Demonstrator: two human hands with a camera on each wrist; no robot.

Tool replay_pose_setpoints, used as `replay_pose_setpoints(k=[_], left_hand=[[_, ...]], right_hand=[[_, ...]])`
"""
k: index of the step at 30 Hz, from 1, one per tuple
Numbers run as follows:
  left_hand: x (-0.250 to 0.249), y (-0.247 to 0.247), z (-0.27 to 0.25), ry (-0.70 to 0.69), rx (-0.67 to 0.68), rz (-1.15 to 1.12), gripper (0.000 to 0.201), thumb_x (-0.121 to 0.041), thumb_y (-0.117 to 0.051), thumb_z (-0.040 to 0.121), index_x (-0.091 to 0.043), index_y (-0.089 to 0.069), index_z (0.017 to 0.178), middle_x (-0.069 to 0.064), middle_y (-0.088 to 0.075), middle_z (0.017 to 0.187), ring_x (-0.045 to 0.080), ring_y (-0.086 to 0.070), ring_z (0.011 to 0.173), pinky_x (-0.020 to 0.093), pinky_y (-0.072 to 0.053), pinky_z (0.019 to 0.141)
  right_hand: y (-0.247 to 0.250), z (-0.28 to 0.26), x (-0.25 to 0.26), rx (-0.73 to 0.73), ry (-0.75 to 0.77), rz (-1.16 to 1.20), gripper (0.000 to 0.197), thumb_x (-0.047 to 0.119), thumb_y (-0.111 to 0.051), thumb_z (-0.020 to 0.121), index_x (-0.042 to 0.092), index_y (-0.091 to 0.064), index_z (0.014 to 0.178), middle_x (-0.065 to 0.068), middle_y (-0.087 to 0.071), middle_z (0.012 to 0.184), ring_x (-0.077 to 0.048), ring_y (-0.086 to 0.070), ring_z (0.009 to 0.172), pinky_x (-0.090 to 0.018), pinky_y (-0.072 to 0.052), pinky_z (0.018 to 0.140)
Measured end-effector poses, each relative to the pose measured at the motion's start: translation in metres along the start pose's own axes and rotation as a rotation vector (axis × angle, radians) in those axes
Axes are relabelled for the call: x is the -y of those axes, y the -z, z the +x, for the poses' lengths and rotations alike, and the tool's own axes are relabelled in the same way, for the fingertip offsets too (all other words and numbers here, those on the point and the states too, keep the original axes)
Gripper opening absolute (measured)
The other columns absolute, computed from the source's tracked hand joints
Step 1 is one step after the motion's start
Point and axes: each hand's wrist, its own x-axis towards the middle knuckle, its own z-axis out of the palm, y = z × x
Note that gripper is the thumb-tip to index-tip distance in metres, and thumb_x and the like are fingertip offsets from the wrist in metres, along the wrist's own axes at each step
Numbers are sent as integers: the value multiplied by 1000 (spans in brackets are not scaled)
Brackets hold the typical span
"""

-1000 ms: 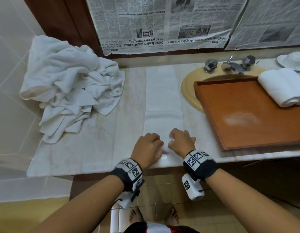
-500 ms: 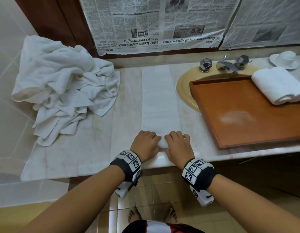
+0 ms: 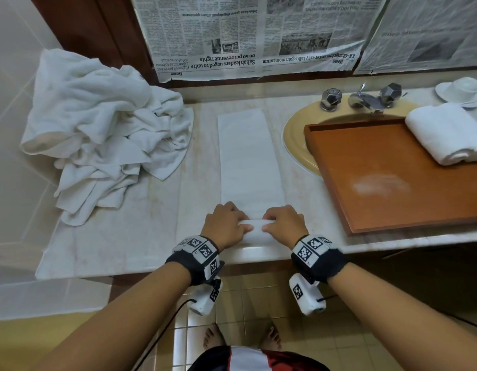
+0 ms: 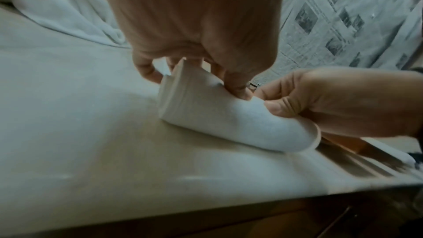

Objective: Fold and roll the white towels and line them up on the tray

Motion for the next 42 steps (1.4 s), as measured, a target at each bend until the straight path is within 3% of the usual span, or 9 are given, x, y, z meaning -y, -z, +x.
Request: replay_pose_setpoints(k=[4, 7, 14, 20, 23, 27, 32, 37, 42], left_hand=[[-7, -4, -11, -318, -305, 129, 11, -18, -71, 80, -19, -72, 91, 2, -64, 91, 26, -59, 82, 33, -41, 66], [-8, -16, -23, -386, -314, 143, 28, -22, -82, 64, -13, -71, 88, 4, -65, 87, 25, -60, 71, 31, -46, 53], [-2, -16, -18, -324, -242, 167, 52, -9, -82, 46, -6, -67, 96, 9, -64, 91, 29, -61, 71, 31, -45, 53], [4, -2, -10, -197, -123, 80, 48, -26, -65, 84, -14, -58, 130, 7, -57, 122, 26, -54, 108, 34, -44, 86], [12, 10, -12, -148, -16, 15, 48, -36, -66, 86, -21, -58, 131, 1, -59, 125, 21, -54, 114, 29, -40, 94], [23, 18, -9, -2, 109, -169, 37, -32, -70, 85, -26, -66, 121, -3, -66, 121, 16, -57, 113, 26, -41, 95], [18, 19, 7, 103, 160, -282, 33, -18, -63, 89, -20, -66, 122, 5, -65, 123, 20, -57, 113, 23, -40, 93], [10, 9, 5, 59, -37, -95, 32, -18, -63, 89, -25, -65, 120, -1, -55, 122, 20, -52, 113, 35, -44, 96], [6, -5, -13, -214, -352, 67, 24, -5, -74, 75, -17, -68, 96, 2, -62, 97, 26, -58, 83, 35, -45, 65]], right_hand=[[-9, -4, 10, -211, 47, -227, 21, 24, -62, 87, 25, -54, 107, 5, -48, 110, -20, -38, 111, -35, -27, 86], [-17, -12, 12, -270, 173, -333, 20, 17, -64, 81, 22, -54, 97, 4, -49, 100, -20, -42, 98, -34, -25, 76], [-23, -21, -10, -273, 390, -335, 44, 38, -70, 63, 15, -61, 100, -2, -57, 95, -23, -54, 84, -37, -46, 72], [-12, -6, -21, -137, 471, -195, 47, 15, -84, 64, 6, -66, 106, -10, -61, 100, -31, -58, 91, -41, -52, 76], [-5, -7, -15, -74, 367, -10, 39, 20, -78, 77, 13, -64, 113, -5, -61, 110, -23, -53, 104, -33, -44, 91], [-1, -6, -5, 48, 148, 245, 19, 18, -75, 79, 26, -60, 86, -1, -66, 96, -22, -59, 92, -31, -46, 82], [1, 6, 14, 7, 3, 156, 6, 22, -68, 82, 25, -65, 86, 0, -54, 92, -22, -52, 94, -34, -45, 89], [-14, -2, 24, -230, 110, -187, 21, 18, -62, 84, 28, -58, 102, 5, -46, 105, -19, -38, 105, -34, -27, 81], [-37, -15, 15, -445, 224, -205, 35, -4, -72, 58, 22, -58, 77, 2, -52, 81, -24, -48, 76, -34, -27, 68]])
